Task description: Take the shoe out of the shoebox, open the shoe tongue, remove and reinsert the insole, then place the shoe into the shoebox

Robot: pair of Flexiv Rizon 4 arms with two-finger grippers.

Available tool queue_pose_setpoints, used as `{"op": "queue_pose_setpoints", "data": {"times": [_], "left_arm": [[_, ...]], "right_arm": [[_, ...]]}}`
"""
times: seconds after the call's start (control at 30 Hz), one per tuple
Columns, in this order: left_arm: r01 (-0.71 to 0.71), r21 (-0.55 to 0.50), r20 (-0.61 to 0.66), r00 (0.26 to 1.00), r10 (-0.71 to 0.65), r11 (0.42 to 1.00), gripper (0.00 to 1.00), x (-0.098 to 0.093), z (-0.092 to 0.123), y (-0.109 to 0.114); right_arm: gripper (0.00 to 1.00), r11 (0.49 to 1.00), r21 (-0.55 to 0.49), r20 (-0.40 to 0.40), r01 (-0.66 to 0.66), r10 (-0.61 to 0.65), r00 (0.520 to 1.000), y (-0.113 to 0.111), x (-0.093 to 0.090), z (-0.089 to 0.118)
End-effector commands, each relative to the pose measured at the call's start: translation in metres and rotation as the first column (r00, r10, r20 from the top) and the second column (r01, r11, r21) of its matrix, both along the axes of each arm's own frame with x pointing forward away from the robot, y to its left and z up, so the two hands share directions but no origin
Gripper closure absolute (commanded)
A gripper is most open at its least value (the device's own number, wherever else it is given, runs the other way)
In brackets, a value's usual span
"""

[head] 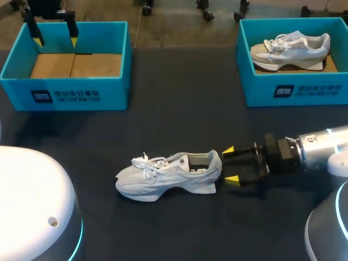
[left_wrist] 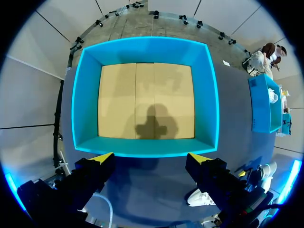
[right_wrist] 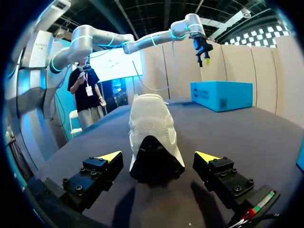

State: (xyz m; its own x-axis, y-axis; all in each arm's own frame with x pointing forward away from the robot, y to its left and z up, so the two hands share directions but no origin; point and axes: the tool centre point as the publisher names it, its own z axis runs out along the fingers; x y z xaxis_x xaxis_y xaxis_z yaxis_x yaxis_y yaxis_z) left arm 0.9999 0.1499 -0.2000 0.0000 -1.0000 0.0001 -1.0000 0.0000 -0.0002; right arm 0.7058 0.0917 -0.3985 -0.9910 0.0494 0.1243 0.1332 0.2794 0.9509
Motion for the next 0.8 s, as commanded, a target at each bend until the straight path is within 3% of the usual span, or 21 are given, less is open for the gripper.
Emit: {"op": "queue_pose_setpoints", "data": {"times": [0.03, 0.5, 0.8], "left_arm": [[0.0, 0.0, 0.0, 1.0, 0.0, 1.0, 0.0, 0.0, 0.0, 0.0], [0.0, 0.0, 0.0, 1.0, 0.0, 1.0, 0.0, 0.0, 0.0, 0.0], [0.0, 0.0, 0.0, 1.0, 0.0, 1.0, 0.0, 0.0, 0.0, 0.0]], "right_arm": [[0.0, 1.0, -0.004, 0.0, 0.008, -0.008, 1.0, 0.011, -0.001, -0.005], [0.0, 1.0, -0.003, 0.043, -0.024, 0.024, 0.999, 0.036, 0.004, -0.01], [0.0, 1.0, 0.008, 0.063, -0.027, 0.026, 0.998, 0.041, -0.003, -0.016]]}}
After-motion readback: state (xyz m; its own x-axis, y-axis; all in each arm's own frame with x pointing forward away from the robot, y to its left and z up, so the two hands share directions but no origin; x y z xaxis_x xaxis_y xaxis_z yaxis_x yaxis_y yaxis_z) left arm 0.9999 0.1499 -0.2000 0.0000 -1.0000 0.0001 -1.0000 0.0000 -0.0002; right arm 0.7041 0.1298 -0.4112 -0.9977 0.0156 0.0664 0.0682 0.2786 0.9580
